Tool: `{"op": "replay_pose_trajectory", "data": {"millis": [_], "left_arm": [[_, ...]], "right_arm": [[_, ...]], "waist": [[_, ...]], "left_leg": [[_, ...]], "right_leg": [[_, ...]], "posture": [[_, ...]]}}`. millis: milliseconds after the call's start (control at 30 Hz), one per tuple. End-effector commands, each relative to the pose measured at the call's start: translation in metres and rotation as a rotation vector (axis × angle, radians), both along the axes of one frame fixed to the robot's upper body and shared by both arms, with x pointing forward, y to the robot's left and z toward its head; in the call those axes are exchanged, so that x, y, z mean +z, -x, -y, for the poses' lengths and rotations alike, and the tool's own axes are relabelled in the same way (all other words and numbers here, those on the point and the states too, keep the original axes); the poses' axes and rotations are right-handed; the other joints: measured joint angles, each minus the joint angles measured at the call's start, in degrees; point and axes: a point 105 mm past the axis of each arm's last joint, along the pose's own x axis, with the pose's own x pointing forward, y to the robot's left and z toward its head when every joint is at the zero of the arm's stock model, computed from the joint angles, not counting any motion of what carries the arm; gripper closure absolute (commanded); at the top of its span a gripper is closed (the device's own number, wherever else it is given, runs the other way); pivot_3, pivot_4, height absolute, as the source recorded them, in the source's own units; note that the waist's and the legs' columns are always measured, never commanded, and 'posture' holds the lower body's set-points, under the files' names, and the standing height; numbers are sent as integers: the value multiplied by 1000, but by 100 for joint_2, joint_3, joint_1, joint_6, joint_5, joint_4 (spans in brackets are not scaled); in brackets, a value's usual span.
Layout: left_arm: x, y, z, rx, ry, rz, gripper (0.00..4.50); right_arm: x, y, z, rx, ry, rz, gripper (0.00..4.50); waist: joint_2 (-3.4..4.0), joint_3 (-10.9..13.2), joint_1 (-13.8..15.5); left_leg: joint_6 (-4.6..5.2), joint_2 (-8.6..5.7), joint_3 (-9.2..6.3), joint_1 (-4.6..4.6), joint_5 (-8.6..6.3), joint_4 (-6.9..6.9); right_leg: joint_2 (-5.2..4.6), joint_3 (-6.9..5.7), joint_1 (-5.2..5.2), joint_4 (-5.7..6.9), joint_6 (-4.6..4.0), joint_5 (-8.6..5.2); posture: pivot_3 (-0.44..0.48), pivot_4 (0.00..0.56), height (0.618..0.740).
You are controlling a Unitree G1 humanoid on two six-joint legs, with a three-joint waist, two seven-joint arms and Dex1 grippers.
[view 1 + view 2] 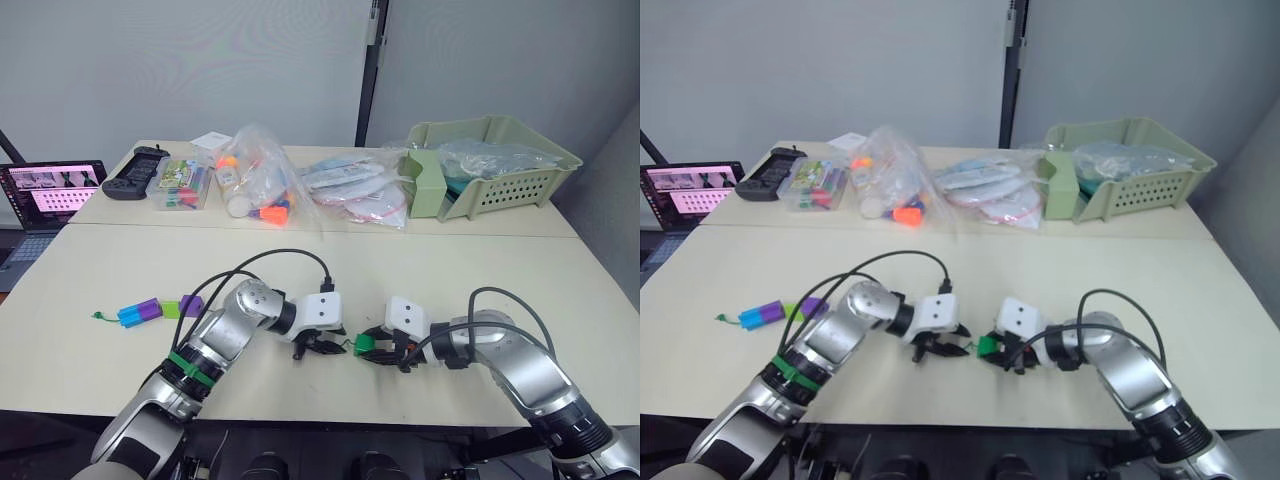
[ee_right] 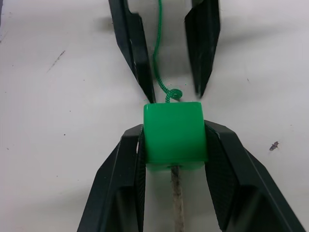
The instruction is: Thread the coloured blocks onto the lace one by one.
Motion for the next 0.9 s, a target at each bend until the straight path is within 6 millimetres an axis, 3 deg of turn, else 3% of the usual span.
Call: {"op": "replay_pose_trajectory", "data": {"millis": [33,133,267,400,633,900], "left_arm": [[20,3,6,-34,44,37,1112],[26,4,12,-42,65,48,87],[26,7,23,-69,73,44,0],[19,10,39,-92,75,38,0],[5,9,46,-114,55,36,0],[1,4,47,-116,50,27,2498]], "right_arm": [[6,-2,-1,-10,-21,0,2326],[11,-1,-1,-10,-41,3,1334],[20,2,2,-18,-56,16,14],[26,13,20,-62,-51,20,14],[25,24,38,-129,-41,11,14],[18,25,38,-144,-37,8,0]], "waist": [[0,0,0],[0,0,14],[0,0,10],[0,0,42],[0,0,-25],[-1,1,2]], "left_leg": [[0,0,0,0,0,0],[0,-1,0,-3,0,0],[0,-1,0,-5,0,1],[0,-3,-3,-10,0,1],[0,0,-2,-6,0,-1],[0,-3,0,-7,0,1]], "right_leg": [[0,0,0,0,0,0],[-1,0,-1,0,0,0],[-1,0,-2,-1,0,0],[-1,-1,-3,-3,1,0],[3,3,-2,-4,3,1],[1,4,0,-7,4,0]], "posture": [[0,150,740],[0,150,740],[0,150,740],[0,150,740],[0,150,740],[0,150,740]]}}
